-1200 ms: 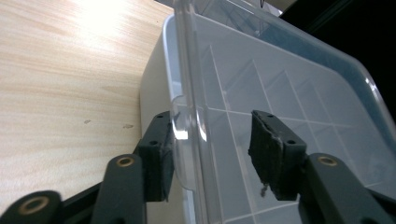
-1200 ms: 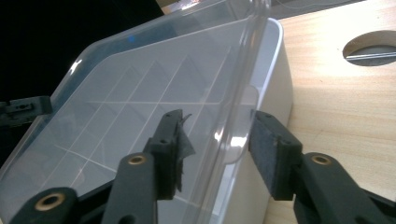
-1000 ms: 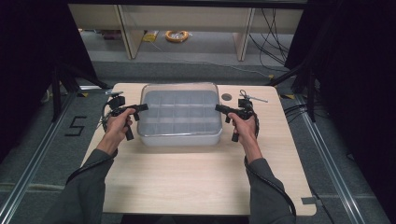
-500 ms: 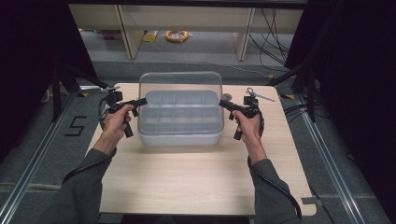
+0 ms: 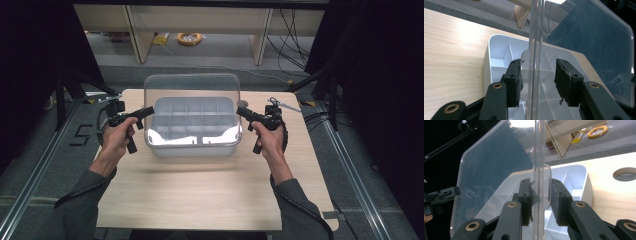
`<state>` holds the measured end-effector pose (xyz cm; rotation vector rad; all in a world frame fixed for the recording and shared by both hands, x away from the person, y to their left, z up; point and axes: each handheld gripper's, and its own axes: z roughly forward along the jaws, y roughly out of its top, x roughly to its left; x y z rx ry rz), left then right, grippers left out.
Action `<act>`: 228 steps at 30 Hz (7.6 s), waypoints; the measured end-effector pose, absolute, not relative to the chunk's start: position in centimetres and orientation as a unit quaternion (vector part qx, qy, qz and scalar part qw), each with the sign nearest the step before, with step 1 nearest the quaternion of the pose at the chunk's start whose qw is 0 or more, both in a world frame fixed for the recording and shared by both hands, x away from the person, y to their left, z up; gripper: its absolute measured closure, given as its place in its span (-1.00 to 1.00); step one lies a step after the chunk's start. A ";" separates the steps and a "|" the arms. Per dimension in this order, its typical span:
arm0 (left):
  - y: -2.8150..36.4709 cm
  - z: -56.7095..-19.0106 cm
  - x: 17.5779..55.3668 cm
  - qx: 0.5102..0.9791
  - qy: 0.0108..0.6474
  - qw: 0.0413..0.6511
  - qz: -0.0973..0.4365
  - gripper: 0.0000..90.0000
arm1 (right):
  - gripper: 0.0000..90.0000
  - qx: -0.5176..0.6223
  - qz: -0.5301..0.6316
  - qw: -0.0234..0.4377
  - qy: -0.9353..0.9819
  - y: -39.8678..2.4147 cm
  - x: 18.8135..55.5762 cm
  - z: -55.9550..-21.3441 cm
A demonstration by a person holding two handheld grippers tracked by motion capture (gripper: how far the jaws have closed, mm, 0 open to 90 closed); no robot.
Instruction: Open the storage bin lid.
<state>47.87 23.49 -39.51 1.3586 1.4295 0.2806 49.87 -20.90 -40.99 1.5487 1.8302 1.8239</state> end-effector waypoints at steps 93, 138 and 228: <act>23.9 -48.5 31.8 0.654 0.564 0.501 0.058 0.31 | 0.66 0.526 0.549 0.011 0.649 -22.6 32.1 -49.1; 24.1 -51.2 32.2 0.677 0.576 0.458 0.013 0.20 | 0.45 0.565 0.484 -0.010 0.669 -21.6 32.8 -51.5; 21.1 -48.8 27.6 0.757 0.420 0.495 0.078 -0.67 | -0.64 0.419 0.506 0.085 0.749 -21.6 28.4 -48.4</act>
